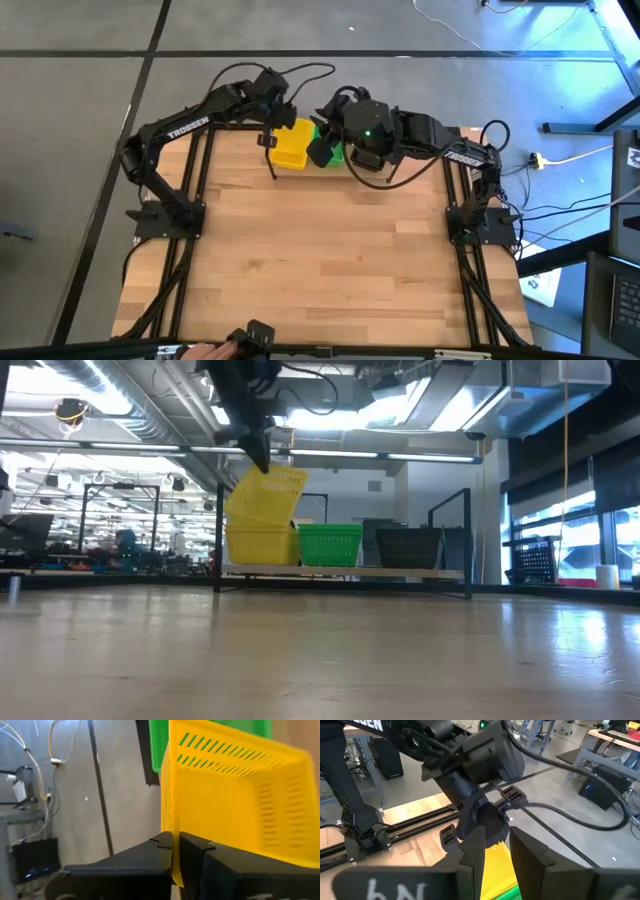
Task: Stack baskets on shelf by color
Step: Stack the yellow bin on top of the yellow bin on the shelf, then return to Home Position
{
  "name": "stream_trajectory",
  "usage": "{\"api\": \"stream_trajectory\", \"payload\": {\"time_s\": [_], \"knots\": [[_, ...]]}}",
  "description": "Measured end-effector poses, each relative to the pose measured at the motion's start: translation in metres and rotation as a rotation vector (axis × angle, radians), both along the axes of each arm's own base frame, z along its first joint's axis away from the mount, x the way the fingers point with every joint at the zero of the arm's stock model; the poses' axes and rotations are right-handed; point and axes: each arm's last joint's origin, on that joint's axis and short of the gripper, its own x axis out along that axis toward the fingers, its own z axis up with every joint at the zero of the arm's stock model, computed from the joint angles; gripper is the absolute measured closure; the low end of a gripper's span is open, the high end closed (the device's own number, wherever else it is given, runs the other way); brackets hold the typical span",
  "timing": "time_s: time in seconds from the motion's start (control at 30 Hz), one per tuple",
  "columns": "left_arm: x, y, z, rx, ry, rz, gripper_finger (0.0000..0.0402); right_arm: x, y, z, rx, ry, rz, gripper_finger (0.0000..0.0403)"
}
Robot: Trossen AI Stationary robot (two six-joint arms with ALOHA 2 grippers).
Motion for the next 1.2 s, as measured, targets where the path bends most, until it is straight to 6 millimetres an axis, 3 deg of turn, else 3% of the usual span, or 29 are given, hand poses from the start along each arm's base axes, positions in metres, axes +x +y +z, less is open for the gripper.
{"api": "stream_trajectory", "payload": {"time_s": [0.3, 0.87, 1.0, 1.2], "knots": [[0.003, 0.002, -0.003, 0.016, 0.025, -0.009, 0.0400, 0.000, -0.004, 0.000, -0.019, 0.014, -0.002, 0.0315], [0.004, 0.003, -0.003, 0.013, 0.007, -0.016, 0.0354, 0.000, -0.007, 0.000, -0.019, 0.013, -0.011, 0.0315], [0.006, -0.001, -0.002, 0.074, 0.046, 0.045, 0.0356, -0.001, -0.007, 0.000, -0.042, 0.032, -0.001, 0.0315], [0.004, -0.014, 0.009, 0.045, -0.051, 0.090, 0.0353, -0.002, -0.007, -0.002, -0.086, 0.095, 0.020, 0.0315]]}}
